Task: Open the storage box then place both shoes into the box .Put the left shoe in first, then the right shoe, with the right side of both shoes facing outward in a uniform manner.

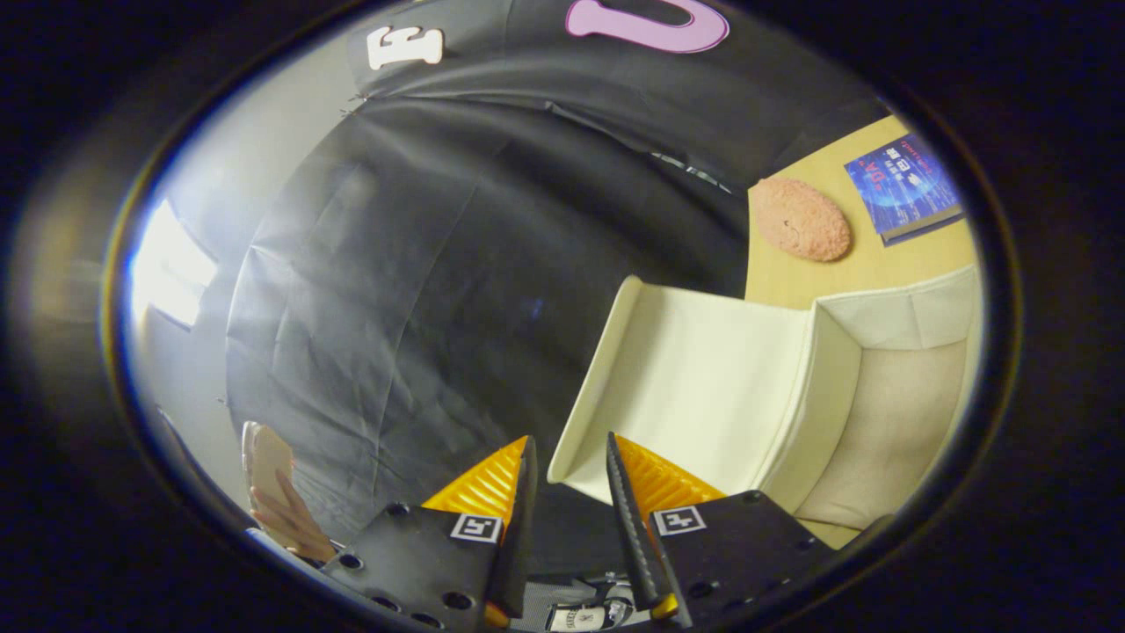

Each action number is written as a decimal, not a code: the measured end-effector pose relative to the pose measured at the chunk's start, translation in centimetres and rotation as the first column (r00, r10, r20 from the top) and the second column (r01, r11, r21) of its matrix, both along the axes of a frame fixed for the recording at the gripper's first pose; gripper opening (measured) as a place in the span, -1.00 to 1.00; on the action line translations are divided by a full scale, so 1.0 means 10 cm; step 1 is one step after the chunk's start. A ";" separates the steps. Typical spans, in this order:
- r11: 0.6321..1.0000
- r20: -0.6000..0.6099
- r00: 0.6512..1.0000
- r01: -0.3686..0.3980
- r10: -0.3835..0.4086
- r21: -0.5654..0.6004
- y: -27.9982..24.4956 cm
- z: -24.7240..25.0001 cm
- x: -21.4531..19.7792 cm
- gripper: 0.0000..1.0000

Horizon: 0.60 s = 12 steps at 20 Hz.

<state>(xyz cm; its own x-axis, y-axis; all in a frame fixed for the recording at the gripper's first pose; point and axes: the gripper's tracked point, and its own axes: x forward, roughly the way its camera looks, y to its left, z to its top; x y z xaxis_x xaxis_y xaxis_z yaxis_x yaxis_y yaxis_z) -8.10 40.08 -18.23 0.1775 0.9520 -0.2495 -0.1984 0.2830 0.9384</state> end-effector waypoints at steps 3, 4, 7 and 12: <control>0.999 -0.001 1.000 0.030 -0.030 -0.016 -0.18 -0.04 0.06 -0.04; 0.999 -0.001 0.999 0.048 -0.048 -0.019 -0.26 -0.06 0.10 -0.04; 0.993 0.014 0.994 0.104 -0.104 -0.052 -0.56 -0.11 0.26 -0.04; 0.970 0.041 0.977 0.212 -0.209 -0.117 -1.19 -0.26 0.51 -0.04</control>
